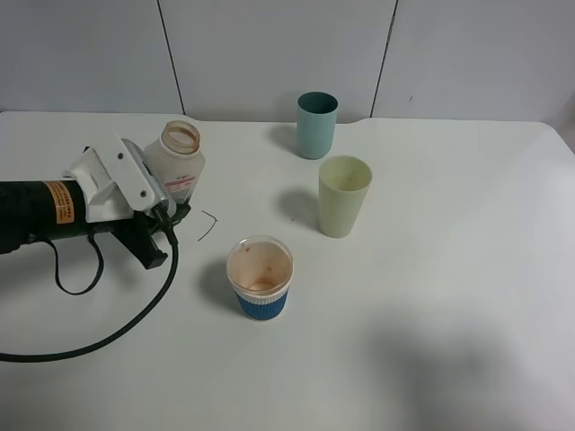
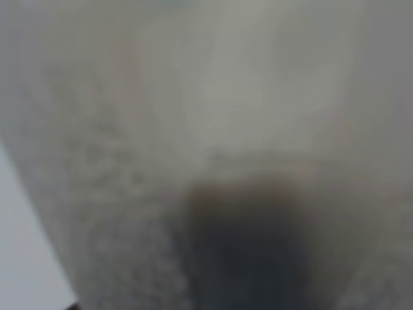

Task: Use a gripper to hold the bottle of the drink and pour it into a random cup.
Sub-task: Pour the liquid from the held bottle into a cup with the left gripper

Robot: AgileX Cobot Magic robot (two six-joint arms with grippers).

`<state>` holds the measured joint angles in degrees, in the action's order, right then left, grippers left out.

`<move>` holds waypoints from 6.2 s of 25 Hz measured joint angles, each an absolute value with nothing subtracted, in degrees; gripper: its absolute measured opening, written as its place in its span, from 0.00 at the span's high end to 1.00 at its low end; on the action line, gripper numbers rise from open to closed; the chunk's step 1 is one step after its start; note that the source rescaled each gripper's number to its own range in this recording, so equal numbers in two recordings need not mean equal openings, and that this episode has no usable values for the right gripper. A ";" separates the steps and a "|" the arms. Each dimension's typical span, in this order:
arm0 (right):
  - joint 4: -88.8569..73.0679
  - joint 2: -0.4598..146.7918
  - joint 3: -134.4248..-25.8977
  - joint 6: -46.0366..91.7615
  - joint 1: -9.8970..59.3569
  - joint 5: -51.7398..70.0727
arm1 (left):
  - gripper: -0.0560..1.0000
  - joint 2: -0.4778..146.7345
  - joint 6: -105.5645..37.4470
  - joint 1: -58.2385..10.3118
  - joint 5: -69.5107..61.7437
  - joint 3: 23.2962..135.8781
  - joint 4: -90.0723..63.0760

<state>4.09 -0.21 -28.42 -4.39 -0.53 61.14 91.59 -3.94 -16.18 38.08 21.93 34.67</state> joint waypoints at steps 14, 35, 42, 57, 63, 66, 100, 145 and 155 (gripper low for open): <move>4.09 -0.21 -28.42 -4.39 -0.53 61.14 | 0.95 86.27 -4.57 -16.18 36.51 16.71 35.83; 4.09 -0.21 -28.42 -4.39 -0.53 61.14 | 0.95 86.32 -7.16 -26.84 28.12 19.26 31.82; 4.09 -0.21 -28.42 -4.39 -0.53 61.14 | 0.95 86.08 -7.16 -27.68 21.85 21.63 34.35; 4.09 -0.21 -28.42 -4.39 -0.53 61.14 | 0.95 86.02 -10.16 -28.73 14.29 23.13 39.31; 4.09 -0.21 -28.42 -4.39 -0.53 61.14 | 0.95 86.07 -10.15 -28.79 11.24 25.53 43.25; 4.09 -0.21 -28.42 -4.39 -0.53 61.14 | 0.95 86.07 -10.19 -30.18 8.62 26.05 44.76; 4.09 -0.21 -28.42 -4.39 -0.53 61.14 | 0.95 86.18 -9.92 -36.60 -7.54 31.17 52.92; 4.09 -0.21 -28.42 -4.39 -0.53 61.14 | 0.95 86.18 0.78 -44.10 -20.05 36.57 63.70; 4.09 -0.21 -28.42 -4.39 -0.53 61.14 | 0.95 87.17 0.98 -44.10 -20.92 37.00 64.61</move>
<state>4.09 -0.21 -28.42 -4.39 -0.53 61.14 87.17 0.98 -44.10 -20.92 37.00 64.61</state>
